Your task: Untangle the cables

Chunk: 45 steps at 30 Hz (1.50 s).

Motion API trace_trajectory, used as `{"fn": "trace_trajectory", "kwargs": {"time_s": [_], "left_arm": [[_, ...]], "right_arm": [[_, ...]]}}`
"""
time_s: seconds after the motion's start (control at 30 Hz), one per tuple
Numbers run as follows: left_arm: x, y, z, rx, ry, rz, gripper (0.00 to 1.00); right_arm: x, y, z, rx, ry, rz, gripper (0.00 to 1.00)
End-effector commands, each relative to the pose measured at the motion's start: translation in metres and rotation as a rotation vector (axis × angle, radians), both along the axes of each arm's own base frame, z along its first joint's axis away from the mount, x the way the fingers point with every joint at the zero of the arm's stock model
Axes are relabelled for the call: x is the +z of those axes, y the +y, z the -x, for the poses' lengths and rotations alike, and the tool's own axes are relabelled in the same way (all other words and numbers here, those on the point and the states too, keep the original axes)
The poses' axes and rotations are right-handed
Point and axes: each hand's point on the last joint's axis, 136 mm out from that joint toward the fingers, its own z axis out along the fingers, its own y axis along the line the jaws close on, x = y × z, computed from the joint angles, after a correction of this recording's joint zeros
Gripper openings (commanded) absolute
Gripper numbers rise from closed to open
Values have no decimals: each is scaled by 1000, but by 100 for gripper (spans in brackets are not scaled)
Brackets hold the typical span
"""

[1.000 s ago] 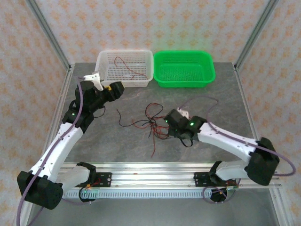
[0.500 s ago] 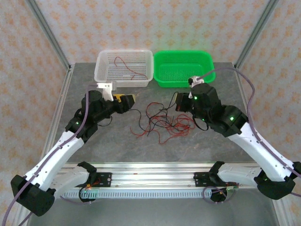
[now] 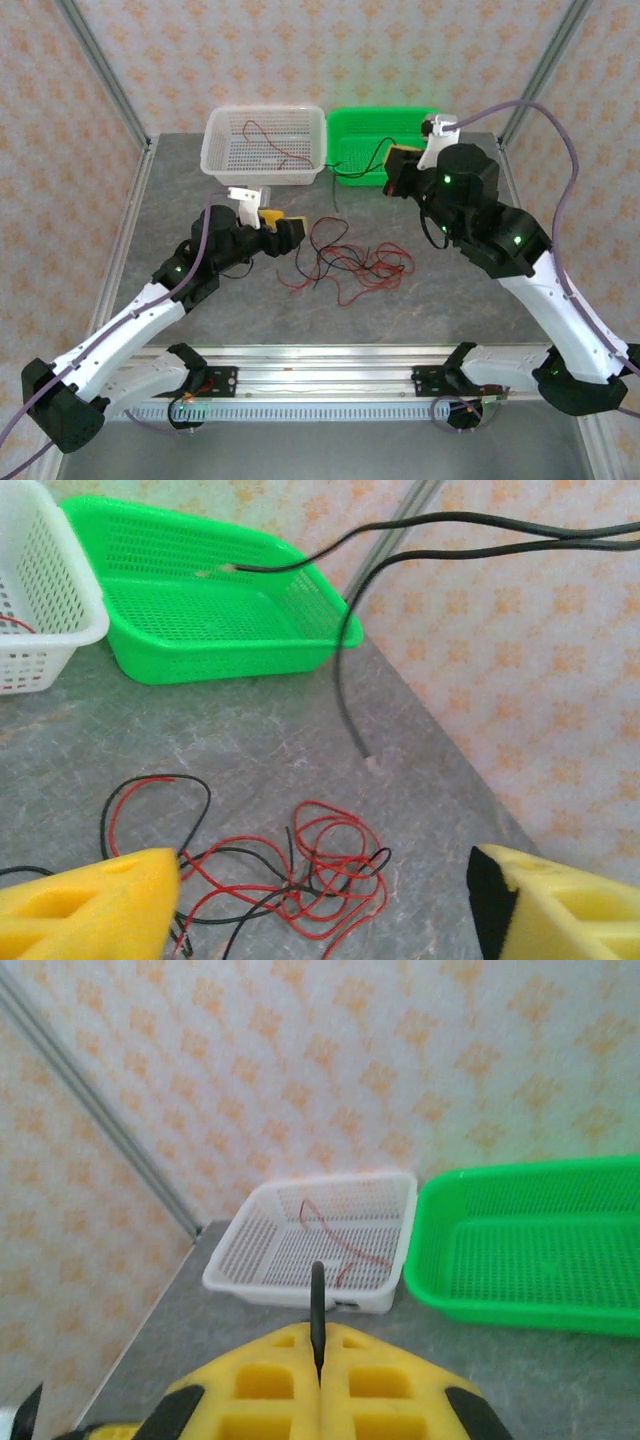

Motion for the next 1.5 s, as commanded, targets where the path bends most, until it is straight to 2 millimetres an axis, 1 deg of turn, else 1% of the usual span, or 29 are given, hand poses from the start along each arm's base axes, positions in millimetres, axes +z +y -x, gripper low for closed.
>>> {"fn": "trace_trajectory", "kwargs": {"time_s": [0.0,0.07,0.1,0.2,0.3,0.4,0.47,0.53,0.6,0.63,0.77,0.87,1.0,1.1,1.17,1.27,1.33,1.47], "left_arm": [[12,7,-2,49,-59,22,86],[16,12,-1,68,-77,35,94],[18,14,1,77,-85,45,98],[26,21,5,96,-120,84,99],[31,24,11,96,-141,131,99],[33,21,15,61,-143,157,99],[31,20,16,45,-133,165,99],[29,20,16,36,-122,173,99],[27,23,15,49,-108,186,99],[26,25,14,59,-104,197,99],[24,35,13,79,-95,239,99],[21,40,11,75,-68,286,99],[15,41,10,60,-32,308,99],[12,39,9,57,-7,289,99],[12,41,9,63,-3,275,99],[14,48,9,103,-4,242,99],[14,54,8,139,0,209,98],[9,66,6,200,24,148,96]], "right_arm": [[26,-10,-21,-81,-100,36,0],[29,-13,-37,-97,-113,44,0],[28,-17,-49,-111,-111,43,0],[22,-28,-85,-132,-103,45,0],[10,-39,-124,-151,-81,53,0],[-7,-48,-162,-147,-55,50,0],[-23,-52,-187,-136,-26,45,0],[-41,-57,-213,-128,10,31,0],[-59,-62,-234,-122,43,25,0],[-73,-63,-246,-118,66,21,0],[-113,-67,-276,-108,139,13,0],[-148,-68,-295,-100,201,6,0],[-194,-70,-319,-101,276,15,0],[-228,-74,-337,-115,335,29,0],[-251,-80,-348,-132,376,42,0],[-282,-95,-362,-189,427,70,0],[-305,-107,-368,-240,465,94,0],[-340,-129,-374,-330,512,168,0]]}}
